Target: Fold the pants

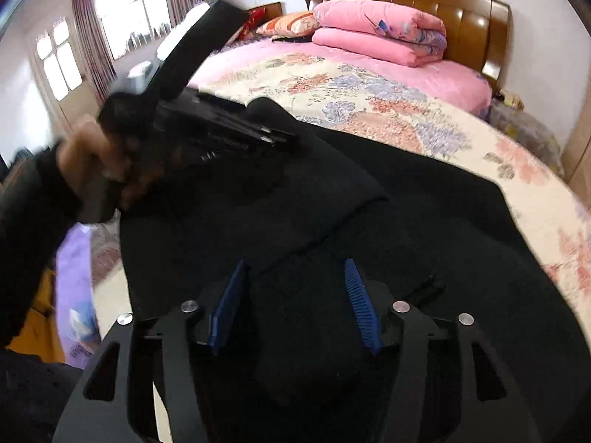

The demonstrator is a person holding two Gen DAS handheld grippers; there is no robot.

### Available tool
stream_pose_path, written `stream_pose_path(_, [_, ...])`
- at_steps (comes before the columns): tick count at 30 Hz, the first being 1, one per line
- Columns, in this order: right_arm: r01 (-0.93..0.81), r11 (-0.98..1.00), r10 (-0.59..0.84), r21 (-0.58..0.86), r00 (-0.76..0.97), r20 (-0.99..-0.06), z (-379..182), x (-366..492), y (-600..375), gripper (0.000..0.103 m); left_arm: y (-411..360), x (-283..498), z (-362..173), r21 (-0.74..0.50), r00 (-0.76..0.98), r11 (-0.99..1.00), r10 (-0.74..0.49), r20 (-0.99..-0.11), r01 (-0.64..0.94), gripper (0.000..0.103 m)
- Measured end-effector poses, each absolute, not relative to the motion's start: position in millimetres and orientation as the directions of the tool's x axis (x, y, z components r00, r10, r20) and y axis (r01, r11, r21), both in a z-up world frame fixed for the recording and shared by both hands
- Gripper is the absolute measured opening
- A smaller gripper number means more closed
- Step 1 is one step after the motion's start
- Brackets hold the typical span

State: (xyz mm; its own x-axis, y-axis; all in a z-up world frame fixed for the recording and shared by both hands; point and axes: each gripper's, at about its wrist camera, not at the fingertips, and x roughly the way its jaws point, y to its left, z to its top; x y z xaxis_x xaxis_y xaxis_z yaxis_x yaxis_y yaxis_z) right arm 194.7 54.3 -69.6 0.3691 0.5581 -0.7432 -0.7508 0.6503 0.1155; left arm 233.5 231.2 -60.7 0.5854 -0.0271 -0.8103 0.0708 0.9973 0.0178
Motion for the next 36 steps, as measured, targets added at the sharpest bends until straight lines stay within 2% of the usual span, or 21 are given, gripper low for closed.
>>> stream_pose_path(1, [-0.748, 0.65, 0.565, 0.131, 0.36, -0.742, -69, 195, 52, 0.054, 238, 232, -59, -0.011, 0.589, 0.999, -0.04, -0.807, 0.052, 0.102])
stream_pose_path(5, [-0.734, 0.667, 0.584, 0.128, 0.408, -0.701, -48, 185, 43, 0.058, 248, 231, -60, 0.003, 0.59, 1.0, 0.009, -0.808, -0.011, 0.102])
stream_pose_path(8, [-0.754, 0.648, 0.585, 0.107, 0.402, -0.705, -52, 181, 40, 0.079, 243, 228, -58, 0.04, 0.607, 0.999, 0.043, -0.794, -0.019, 0.102])
stream_pose_path(9, [-0.748, 0.657, 0.557, 0.099, 0.393, -0.731, -61, 186, 42, 0.08, 241, 227, -57, 0.049, 0.611, 0.999, 0.051, -0.79, -0.019, 0.102])
stream_pose_path(12, [-0.701, 0.676, 0.591, 0.229, 0.33, -0.736, -70, 198, 32, 0.081, 238, 229, -56, 0.071, 0.617, 0.997, 0.07, -0.784, -0.023, 0.102])
stream_pose_path(16, [-0.684, 0.696, 0.58, 0.221, 0.354, -0.733, -64, 197, 27, 0.08, 237, 229, -56, 0.085, 0.62, 0.996, 0.083, -0.78, -0.026, 0.102])
stream_pose_path(19, [-0.627, 0.751, 0.567, 0.208, 0.451, -0.689, -45, 198, -2, 0.082, 237, 229, -57, 0.087, 0.621, 0.996, 0.086, -0.779, -0.029, 0.102])
stream_pose_path(20, [-0.591, 0.781, 0.543, 0.2, 0.486, -0.685, -40, 202, -16, 0.086, 237, 229, -57, 0.089, 0.621, 0.996, 0.087, -0.779, -0.029, 0.102])
stream_pose_path(23, [-0.458, 0.881, 0.392, 0.122, 0.561, -0.729, -44, 219, -57, 0.087, 236, 230, -58, 0.093, 0.621, 0.995, 0.091, -0.778, -0.029, 0.102])
stream_pose_path(26, [-0.305, 0.952, 0.195, 0.036, 0.509, -0.838, -73, 241, -97, 0.088, 236, 230, -58, 0.093, 0.622, 0.995, 0.091, -0.778, -0.03, 0.102])
stream_pose_path(27, [-0.289, 0.957, 0.18, 0.038, 0.486, -0.855, -80, 244, -104, 0.088, 235, 229, -57, 0.098, 0.623, 0.995, 0.097, -0.776, -0.032, 0.102])
stream_pose_path(28, [-0.31, 0.948, 0.23, 0.076, 0.497, -0.836, -78, 240, -112, 0.088, 233, 228, -56, 0.112, 0.628, 0.993, 0.111, -0.77, -0.037, 0.102])
stream_pose_path(30, [-0.308, 0.942, 0.28, 0.132, 0.509, -0.814, -67, 232, -122, 0.088, 227, 221, -44, 0.198, 0.648, 0.972, 0.233, -0.725, -0.128, 0.102])
stream_pose_path(32, [-0.293, 0.941, 0.313, 0.166, 0.578, -0.754, -44, 216, -138, 0.088, 216, 208, -21, 0.241, 0.674, 0.944, 0.329, -0.661, -0.225, 0.101])
stream_pose_path(34, [-0.272, 0.944, 0.322, 0.185, 0.649, -0.689, -23, 193, -163, 0.088, 194, 192, 8, 0.222, 0.746, 0.944, 0.329, -0.579, -0.244, 0.101])
stream_pose_path(36, [-0.227, 0.951, 0.309, 0.211, 0.695, -0.649, -16, 173, -187, 0.088, 153, 180, 31, 0.177, 0.818, 0.971, 0.23, -0.528, -0.159, 0.101])
